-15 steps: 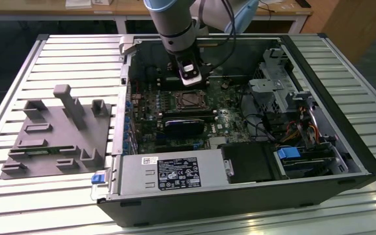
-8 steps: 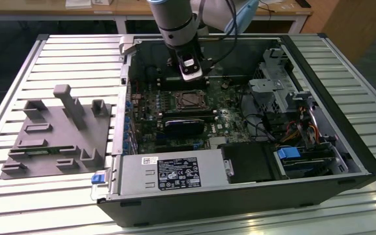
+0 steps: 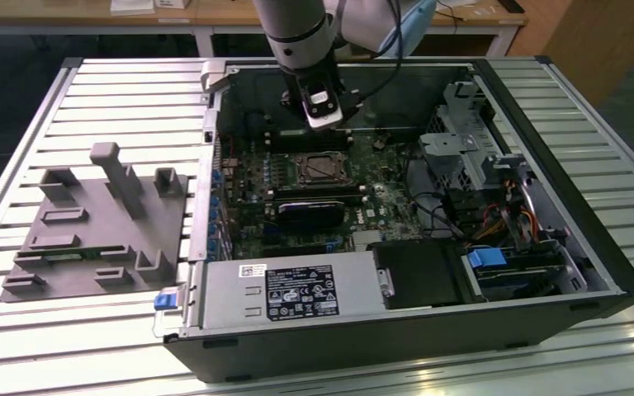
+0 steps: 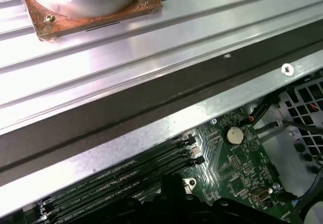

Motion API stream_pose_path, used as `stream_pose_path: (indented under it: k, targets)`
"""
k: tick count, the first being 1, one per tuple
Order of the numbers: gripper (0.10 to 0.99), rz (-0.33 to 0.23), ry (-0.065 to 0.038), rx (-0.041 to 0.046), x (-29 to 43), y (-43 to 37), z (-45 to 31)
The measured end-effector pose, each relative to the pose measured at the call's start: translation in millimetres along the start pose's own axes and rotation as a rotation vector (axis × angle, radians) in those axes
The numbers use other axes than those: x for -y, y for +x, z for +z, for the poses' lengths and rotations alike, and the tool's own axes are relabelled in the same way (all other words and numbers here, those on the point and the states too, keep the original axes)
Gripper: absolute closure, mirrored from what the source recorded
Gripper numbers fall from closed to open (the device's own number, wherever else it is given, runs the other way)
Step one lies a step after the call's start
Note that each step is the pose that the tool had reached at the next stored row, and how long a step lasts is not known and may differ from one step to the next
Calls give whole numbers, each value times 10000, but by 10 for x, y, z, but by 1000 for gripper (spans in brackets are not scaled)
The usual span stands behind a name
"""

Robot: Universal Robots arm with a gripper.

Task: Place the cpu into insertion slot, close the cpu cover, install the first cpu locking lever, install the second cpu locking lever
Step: 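Install the first cpu locking lever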

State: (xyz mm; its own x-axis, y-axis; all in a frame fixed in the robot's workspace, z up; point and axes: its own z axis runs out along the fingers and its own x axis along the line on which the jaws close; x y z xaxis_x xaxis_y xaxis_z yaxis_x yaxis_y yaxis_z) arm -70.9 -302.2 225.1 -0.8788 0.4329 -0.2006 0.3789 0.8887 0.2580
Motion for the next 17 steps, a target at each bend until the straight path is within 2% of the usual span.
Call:
stream_pose_path:
  k: [6, 7, 12, 17]
  targets:
    - [984, -1, 4, -1, 0, 0, -2]
    - [984, -5, 46, -19, -1, -1, -2]
    - [984, -53, 519, -208, -3, -8, 5]
    - [984, -101, 1052, -455, -7, -18, 10]
